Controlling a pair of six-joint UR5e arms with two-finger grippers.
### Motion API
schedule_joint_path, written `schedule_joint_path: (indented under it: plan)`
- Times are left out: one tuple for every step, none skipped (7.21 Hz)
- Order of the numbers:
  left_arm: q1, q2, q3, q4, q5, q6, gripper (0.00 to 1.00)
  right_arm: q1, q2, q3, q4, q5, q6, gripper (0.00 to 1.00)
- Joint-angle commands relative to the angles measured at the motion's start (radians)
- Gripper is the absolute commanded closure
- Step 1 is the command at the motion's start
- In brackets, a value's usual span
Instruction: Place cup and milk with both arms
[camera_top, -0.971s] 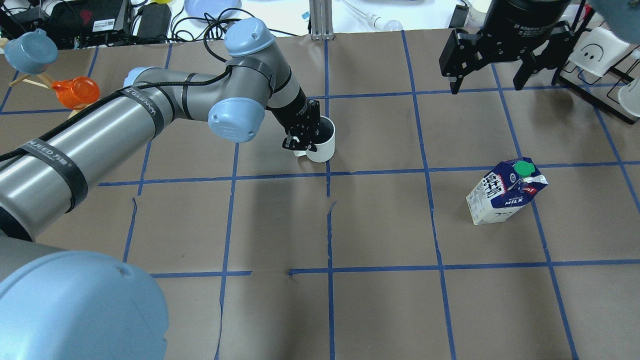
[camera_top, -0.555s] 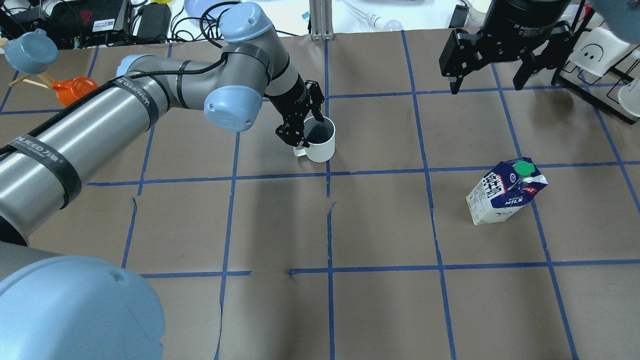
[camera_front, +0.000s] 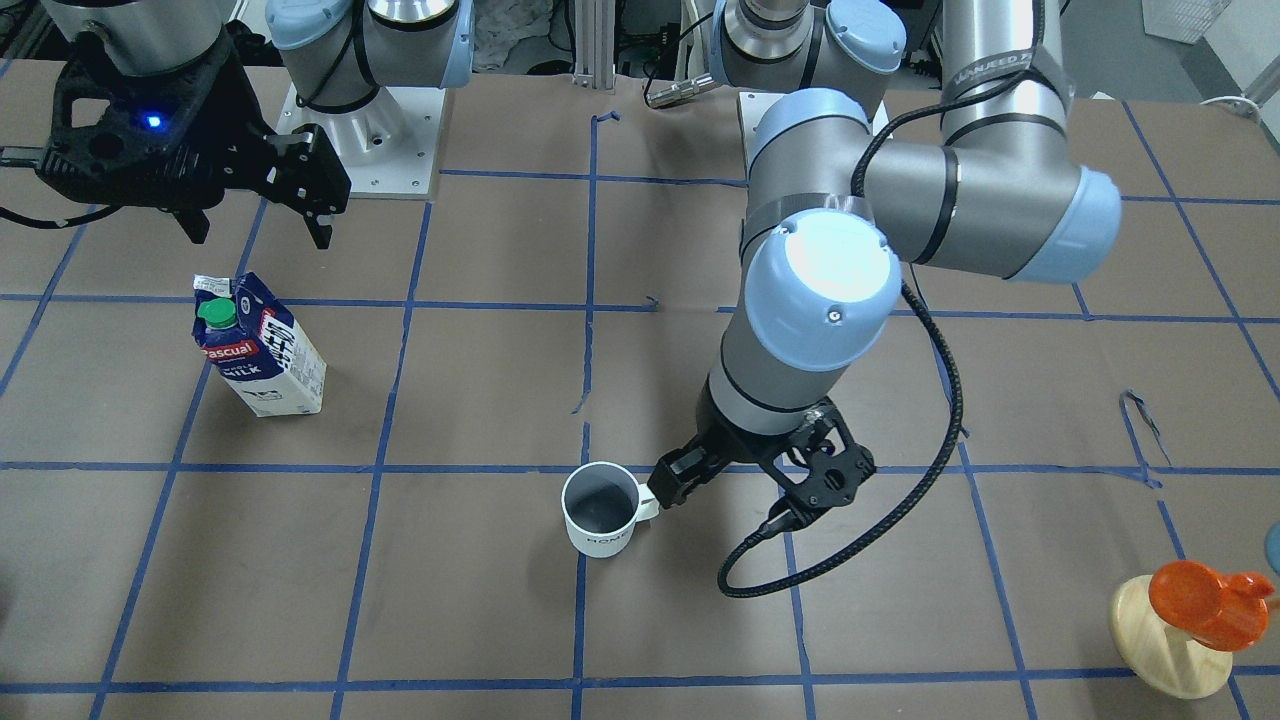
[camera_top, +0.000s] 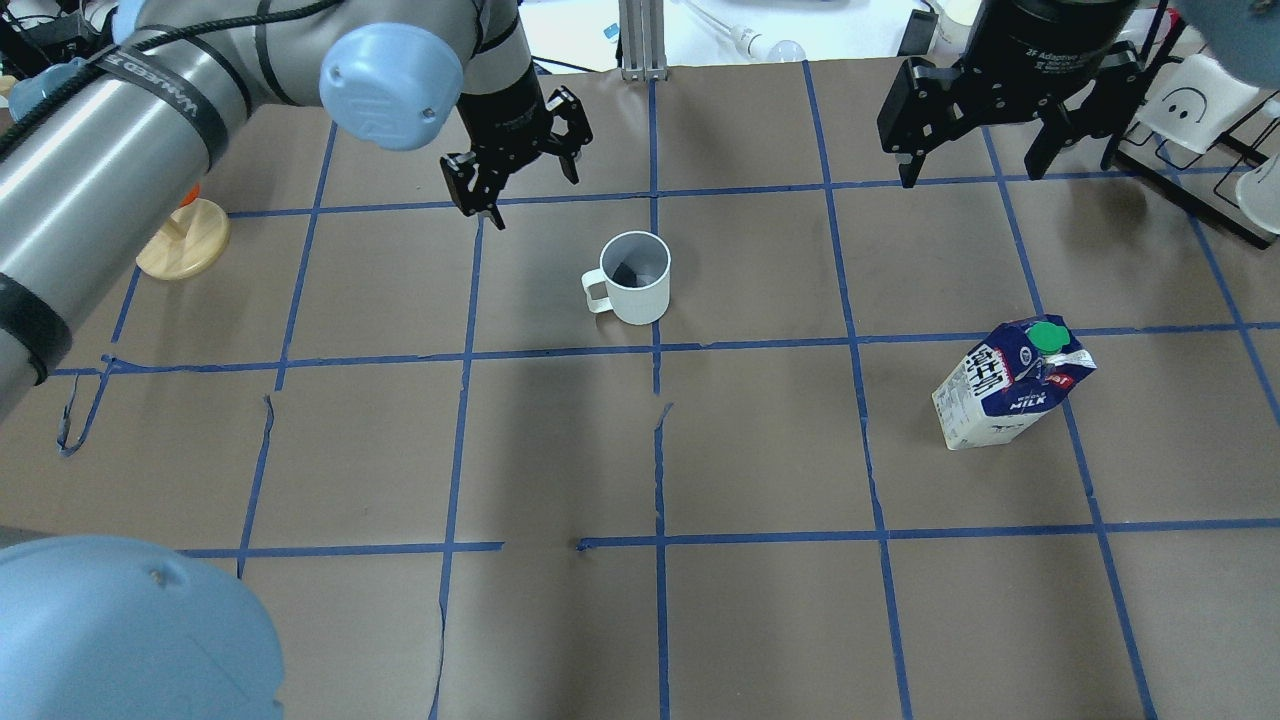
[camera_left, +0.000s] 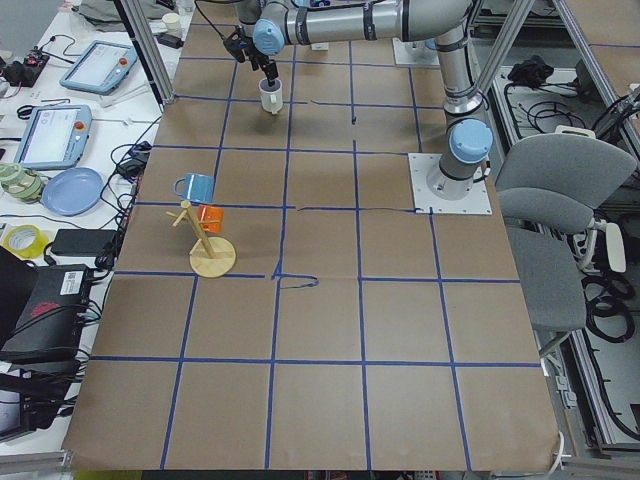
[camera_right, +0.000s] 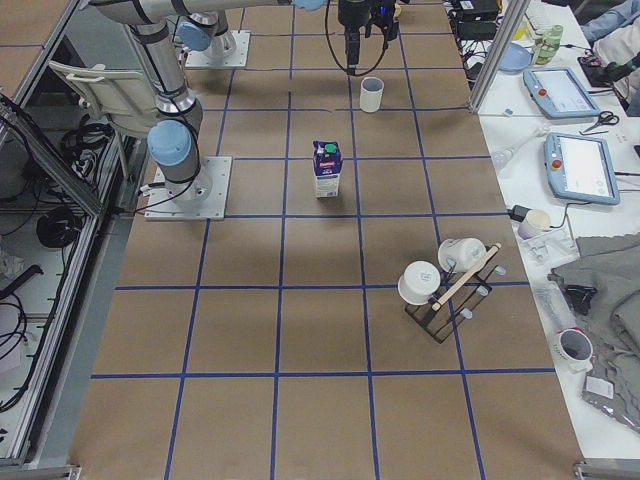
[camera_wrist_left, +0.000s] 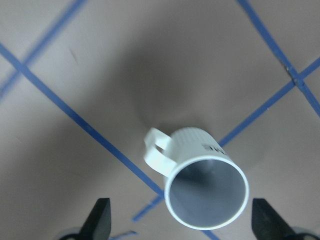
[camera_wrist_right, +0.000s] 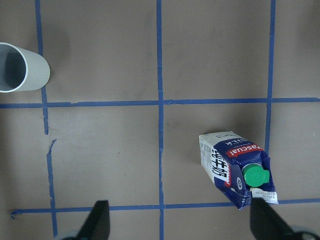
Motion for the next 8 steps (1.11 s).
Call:
schedule_joint_path:
  plan:
    - [0.102,0.067,0.016,-0.053,0.045,0.331,0.0,0.0,0.0,0.009,-0.002,-0.001,0.0,0.0]
    - [0.154,0.1,0.005,-0.119,0.049,0.456,0.0,0.0,0.004,0.011,0.0,0.002,-0.004,0.0]
    - [0.179,0.137,0.004,-0.154,0.052,0.521,0.0,-0.002,0.004,0.032,0.0,-0.001,-0.021,0.0]
    - [0.187,0.16,-0.003,-0.15,0.078,0.523,0.0,-0.014,0.004,0.072,-0.002,-0.004,-0.068,0.0]
    - [0.188,0.164,-0.007,-0.159,0.13,0.532,0.0,-0.027,0.004,0.098,-0.005,-0.007,-0.134,0.0]
    - [0.185,0.184,-0.027,-0.161,0.118,0.529,0.0,-0.063,0.004,0.121,-0.006,-0.008,-0.167,0.0]
    - [0.184,0.207,-0.053,-0.159,0.12,0.529,0.0,-0.107,0.002,0.147,-0.013,-0.005,-0.229,0.0]
    - [0.188,0.242,-0.097,-0.147,0.121,0.517,0.0,-0.154,0.002,0.182,-0.041,-0.007,-0.298,0.0]
